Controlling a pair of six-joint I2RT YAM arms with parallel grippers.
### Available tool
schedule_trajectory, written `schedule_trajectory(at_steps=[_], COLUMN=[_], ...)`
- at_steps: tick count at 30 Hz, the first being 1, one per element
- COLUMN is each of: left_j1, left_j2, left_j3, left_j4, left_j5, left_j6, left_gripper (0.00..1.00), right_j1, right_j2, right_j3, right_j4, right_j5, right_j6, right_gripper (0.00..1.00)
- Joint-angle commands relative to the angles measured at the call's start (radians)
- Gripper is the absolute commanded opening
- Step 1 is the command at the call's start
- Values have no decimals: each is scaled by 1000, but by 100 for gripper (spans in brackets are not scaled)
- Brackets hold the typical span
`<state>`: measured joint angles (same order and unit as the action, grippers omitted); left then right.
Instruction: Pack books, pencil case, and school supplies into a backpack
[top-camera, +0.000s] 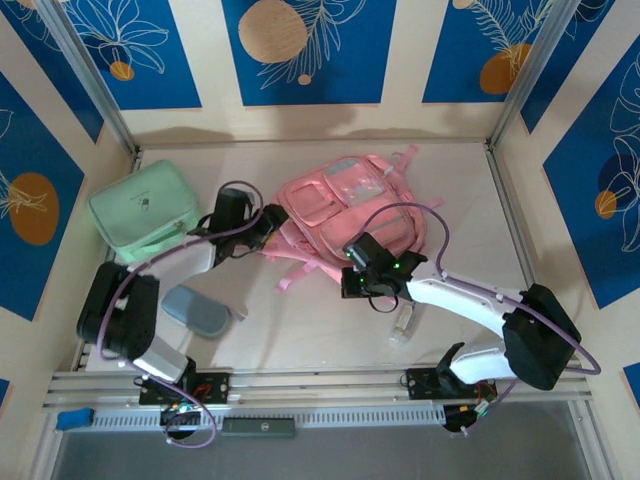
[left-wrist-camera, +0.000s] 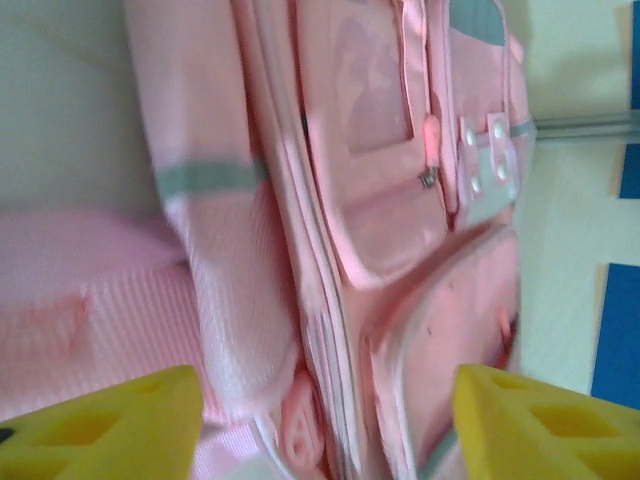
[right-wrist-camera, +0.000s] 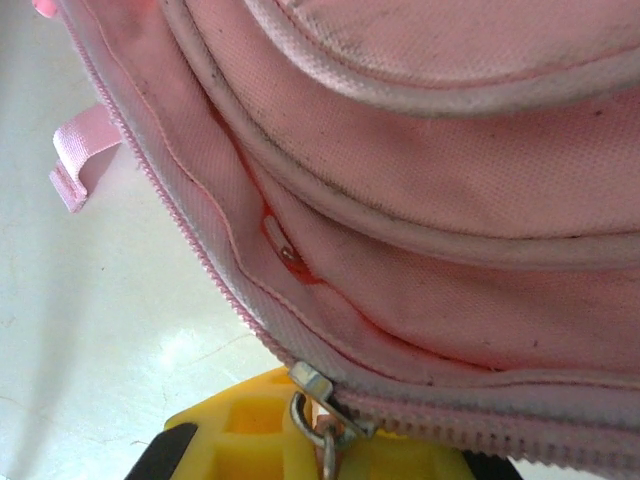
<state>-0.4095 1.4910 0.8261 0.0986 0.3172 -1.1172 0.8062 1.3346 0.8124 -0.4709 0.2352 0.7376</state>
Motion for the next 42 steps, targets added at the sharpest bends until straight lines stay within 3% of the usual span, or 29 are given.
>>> schedule_trajectory(at_steps=[1,8,12,18,25,31,33,36,42], left_j1=[-83,-271,-309,-396,-408,-379,-341,-250,-75], left_j2=[-106,-64,51,201,244,223,201,180,121], left_j3=[-106,-139,-143,-74,-63,-108,-127,-107,-30], left_j4=[67,188,360,473,471,473,460,377,124], left_j5=[-48,-174,-193,-251,-281,-289,-278,-175,-63], left_j6=[-124,-285,-393,-477,-479,-456,-413,-313,-60], left_gripper=[76,82,78,65,34,0,0,0,0], right_j1=[11,34,40,49,51,50,43,28,-67], right_j2=[16,51,58,76,50,42,36,10,-122], right_j3=[46,64,61,77,59,73,73,67,-7], right_j4=[23,35,58,42,38,-12,-39,-94,-194], right_j5=[-18,-23,-29,-5,3,36,42,54,33], right_j6=[19,35,46,46,55,64,67,63,62], right_gripper=[0,0,0,0,0,0,0,0,0])
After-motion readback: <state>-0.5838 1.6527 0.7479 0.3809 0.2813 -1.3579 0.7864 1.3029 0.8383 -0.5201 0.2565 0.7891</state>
